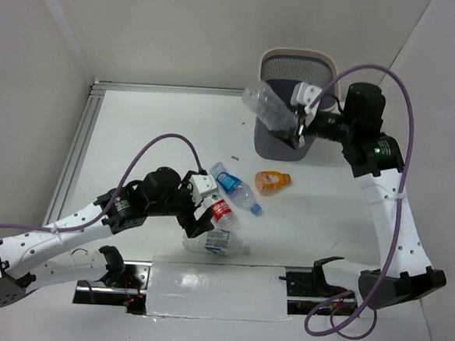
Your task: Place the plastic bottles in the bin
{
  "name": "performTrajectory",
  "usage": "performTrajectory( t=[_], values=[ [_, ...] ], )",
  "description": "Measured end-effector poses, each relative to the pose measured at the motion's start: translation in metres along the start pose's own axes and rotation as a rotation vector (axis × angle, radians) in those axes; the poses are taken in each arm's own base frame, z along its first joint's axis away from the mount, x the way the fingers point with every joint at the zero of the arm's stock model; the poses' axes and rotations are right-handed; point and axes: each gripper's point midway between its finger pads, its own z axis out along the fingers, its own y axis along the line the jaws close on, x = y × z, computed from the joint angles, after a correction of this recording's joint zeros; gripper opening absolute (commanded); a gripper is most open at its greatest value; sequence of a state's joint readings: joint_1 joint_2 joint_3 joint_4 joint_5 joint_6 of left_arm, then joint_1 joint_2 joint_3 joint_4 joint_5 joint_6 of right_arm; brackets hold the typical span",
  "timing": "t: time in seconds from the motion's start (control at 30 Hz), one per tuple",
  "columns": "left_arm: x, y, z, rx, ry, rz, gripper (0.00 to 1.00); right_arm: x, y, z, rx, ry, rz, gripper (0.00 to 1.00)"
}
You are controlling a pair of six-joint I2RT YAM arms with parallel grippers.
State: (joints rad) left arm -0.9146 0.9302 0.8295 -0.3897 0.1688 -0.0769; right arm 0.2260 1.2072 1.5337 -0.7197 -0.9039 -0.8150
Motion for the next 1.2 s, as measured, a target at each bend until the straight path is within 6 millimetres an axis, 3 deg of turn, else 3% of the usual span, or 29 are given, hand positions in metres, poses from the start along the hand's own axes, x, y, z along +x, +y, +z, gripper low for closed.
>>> performTrajectory(
  t=[0.1, 0.17, 0.27, 0.37, 0.43, 0.47, 0.5, 0.53, 0.63, 0.7, 0.8, 0.9, 1.07, 1.13, 1.2],
  values=[
    [0.006, -0.001, 0.006, 0.022, 0.028, 0.021, 1.00, -0.037, -0.048, 0.004, 0.141, -0.095, 0.009, 0.16],
    [0.010, -0.002, 0.011, 0.034, 0.048, 0.032, 1.00, -0.050, -0.081, 0.008, 0.232, -0.128, 0.011, 0.16],
    [0.015, -0.005, 0.019, 0.052, 0.074, 0.048, 1.00, -0.042, -0.125, 0.018, 0.338, -0.132, 0.035, 0.17],
    [0.025, -0.015, 0.029, 0.079, 0.103, 0.087, 1.00, 0.001, -0.156, 0.037, 0.401, -0.079, 0.103, 0.25],
    [0.038, -0.022, 0.037, 0.091, 0.137, 0.110, 1.00, 0.035, -0.170, 0.048, 0.427, -0.027, 0.152, 0.40],
    [0.045, -0.025, 0.040, 0.098, 0.159, 0.121, 1.00, 0.054, -0.175, 0.054, 0.435, 0.000, 0.179, 0.70],
    [0.052, -0.027, 0.045, 0.101, 0.182, 0.129, 1.00, 0.073, -0.179, 0.059, 0.441, 0.026, 0.211, 0.90],
    [0.060, -0.030, 0.048, 0.105, 0.203, 0.136, 1.00, 0.090, -0.182, 0.064, 0.438, 0.053, 0.250, 1.00],
    [0.077, -0.029, 0.055, 0.094, 0.249, 0.144, 1.00, 0.122, -0.195, 0.066, 0.445, 0.094, 0.327, 1.00],
    [0.083, -0.027, 0.058, 0.083, 0.262, 0.144, 1.00, 0.128, -0.196, 0.059, 0.444, 0.102, 0.368, 1.00],
    [0.087, -0.025, 0.062, 0.072, 0.266, 0.149, 1.00, 0.112, -0.195, 0.043, 0.441, 0.078, 0.381, 1.00],
    [0.092, -0.027, 0.069, 0.070, 0.276, 0.168, 1.00, 0.078, -0.179, 0.027, 0.408, 0.040, 0.369, 1.00],
    [0.121, -0.026, 0.086, 0.061, 0.363, 0.209, 0.95, 0.012, -0.121, -0.009, 0.348, -0.047, 0.302, 1.00],
    [0.133, -0.026, 0.090, 0.064, 0.408, 0.224, 0.86, -0.002, -0.098, -0.021, 0.331, -0.063, 0.279, 1.00],
    [0.141, -0.027, 0.090, 0.072, 0.439, 0.240, 0.67, -0.010, -0.081, -0.031, 0.318, -0.070, 0.258, 1.00]
  ],
)
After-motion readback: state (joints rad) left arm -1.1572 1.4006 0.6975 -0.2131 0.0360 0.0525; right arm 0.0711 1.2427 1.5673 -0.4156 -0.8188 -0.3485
